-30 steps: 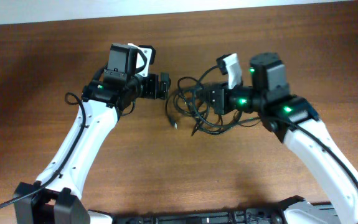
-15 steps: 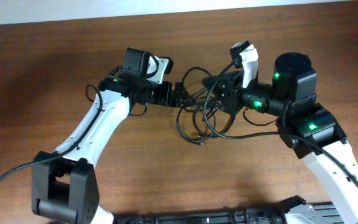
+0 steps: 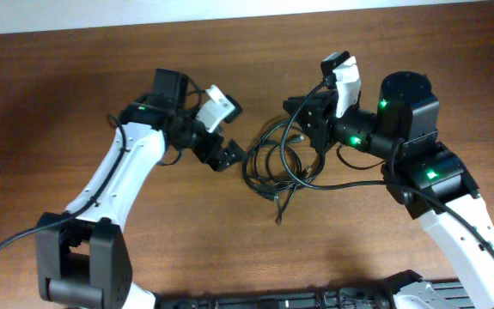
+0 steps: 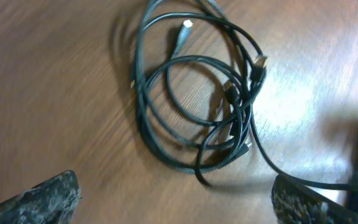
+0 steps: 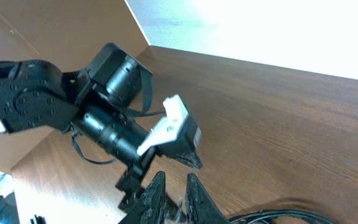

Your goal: Untangle cables

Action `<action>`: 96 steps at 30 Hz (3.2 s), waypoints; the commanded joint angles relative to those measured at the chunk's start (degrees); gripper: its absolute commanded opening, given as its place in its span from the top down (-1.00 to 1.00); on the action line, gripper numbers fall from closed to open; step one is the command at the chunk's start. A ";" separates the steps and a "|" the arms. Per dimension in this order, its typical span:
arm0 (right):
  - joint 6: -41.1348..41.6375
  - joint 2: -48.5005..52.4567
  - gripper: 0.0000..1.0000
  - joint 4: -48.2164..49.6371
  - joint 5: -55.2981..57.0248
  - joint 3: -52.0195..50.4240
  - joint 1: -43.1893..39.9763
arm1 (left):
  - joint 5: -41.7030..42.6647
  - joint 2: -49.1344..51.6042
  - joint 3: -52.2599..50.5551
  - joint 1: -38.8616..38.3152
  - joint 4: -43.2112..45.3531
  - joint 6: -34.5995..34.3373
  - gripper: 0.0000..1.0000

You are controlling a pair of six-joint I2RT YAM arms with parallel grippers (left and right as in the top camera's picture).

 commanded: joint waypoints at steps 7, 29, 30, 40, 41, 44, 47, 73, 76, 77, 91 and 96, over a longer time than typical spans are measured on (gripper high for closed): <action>-0.68 4.57 -0.18 -12.02 0.61 1.46 0.24 | -12.74 -1.42 -2.08 -2.21 5.64 -0.55 -0.98; -4.81 29.49 0.92 -25.62 36.15 19.85 23.32 | -3.52 -1.68 -2.10 3.80 5.14 -38.49 -0.98; -7.13 29.16 0.92 -29.05 36.20 25.81 22.99 | -1.22 -1.68 -2.10 3.52 5.44 -38.51 -0.98; -7.69 29.07 0.92 -35.63 36.24 51.32 20.70 | 1.18 -1.66 -2.16 -2.71 16.04 -38.47 -0.98; -7.74 29.07 0.92 -35.63 36.68 53.37 19.04 | -2.54 -1.57 -2.29 -4.94 15.98 -38.47 -0.98; -7.76 29.07 0.92 -35.41 36.63 58.90 11.67 | -11.52 -0.74 -2.80 -10.67 15.63 -38.47 -0.98; -12.35 29.07 0.92 -33.14 36.63 62.14 -2.12 | -19.65 1.88 -3.43 -15.93 15.61 -38.47 -0.98; 11.30 39.58 0.92 -15.65 -41.72 62.82 -40.76 | -19.50 14.14 -3.37 -16.92 18.60 -42.12 -0.98; 27.67 39.60 0.92 2.54 -39.74 62.82 -43.52 | -19.50 14.12 -3.37 -16.92 17.70 -42.12 -0.98; 27.45 39.65 0.92 2.43 -32.83 62.79 -44.59 | -19.50 14.12 -3.37 -16.92 17.75 -42.12 -0.98; 15.17 46.21 0.92 -59.95 20.50 61.09 -30.64 | -19.71 14.14 -3.37 -16.92 18.08 -42.12 -0.98; 11.30 47.54 0.92 -59.10 24.81 46.77 -22.93 | -19.71 14.14 -3.37 -16.92 18.62 -42.12 -0.98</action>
